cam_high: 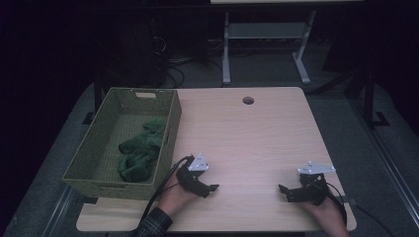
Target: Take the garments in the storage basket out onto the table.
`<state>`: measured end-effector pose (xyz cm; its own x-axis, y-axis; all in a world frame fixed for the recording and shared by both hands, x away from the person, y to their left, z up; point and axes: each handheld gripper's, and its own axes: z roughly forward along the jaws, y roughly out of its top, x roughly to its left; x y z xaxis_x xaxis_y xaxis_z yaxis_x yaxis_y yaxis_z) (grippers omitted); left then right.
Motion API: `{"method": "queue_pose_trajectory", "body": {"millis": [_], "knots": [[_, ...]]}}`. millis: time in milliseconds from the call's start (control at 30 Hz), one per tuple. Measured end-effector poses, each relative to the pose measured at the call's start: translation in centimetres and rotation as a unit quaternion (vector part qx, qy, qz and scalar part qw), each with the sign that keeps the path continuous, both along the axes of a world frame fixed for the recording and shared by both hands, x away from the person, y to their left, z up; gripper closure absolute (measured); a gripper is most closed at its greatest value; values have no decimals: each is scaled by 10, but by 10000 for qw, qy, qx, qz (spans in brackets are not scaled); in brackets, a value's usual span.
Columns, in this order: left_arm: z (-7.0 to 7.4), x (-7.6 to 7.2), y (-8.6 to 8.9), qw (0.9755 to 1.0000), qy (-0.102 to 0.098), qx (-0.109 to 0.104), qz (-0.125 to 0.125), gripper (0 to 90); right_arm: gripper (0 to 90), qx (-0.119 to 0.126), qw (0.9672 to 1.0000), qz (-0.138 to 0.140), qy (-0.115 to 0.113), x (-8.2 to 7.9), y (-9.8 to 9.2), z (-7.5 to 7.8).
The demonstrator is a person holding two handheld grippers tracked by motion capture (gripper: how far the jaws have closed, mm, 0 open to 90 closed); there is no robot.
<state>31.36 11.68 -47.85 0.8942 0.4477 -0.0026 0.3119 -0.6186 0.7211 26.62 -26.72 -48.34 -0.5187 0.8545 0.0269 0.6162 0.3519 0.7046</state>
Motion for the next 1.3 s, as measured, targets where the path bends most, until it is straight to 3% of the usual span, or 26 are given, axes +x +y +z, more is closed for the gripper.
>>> {"method": "queue_pose_trajectory", "body": {"millis": [367,467,667,800,1100,1300], "knots": [[2,1,-1,10000,38,60,46,138,17,-1,10000,1,2,0,0,0],[4,1,-1,9998,164,75,83,138,17,-1,10000,1,2,0,0,0],[12,0,-2,9997,197,130,66,139,17,1,10000,-1,1,0,0,0],[18,1,-4,9994,204,279,46,142,17,-3,10000,22,6,0,0,0],[32,1,-3,9996,127,255,50,142,17,-9,10000,28,4,0,0,0],[43,1,-2,9996,195,189,3,142,17,-10,10000,29,5,0,0,0]]}}
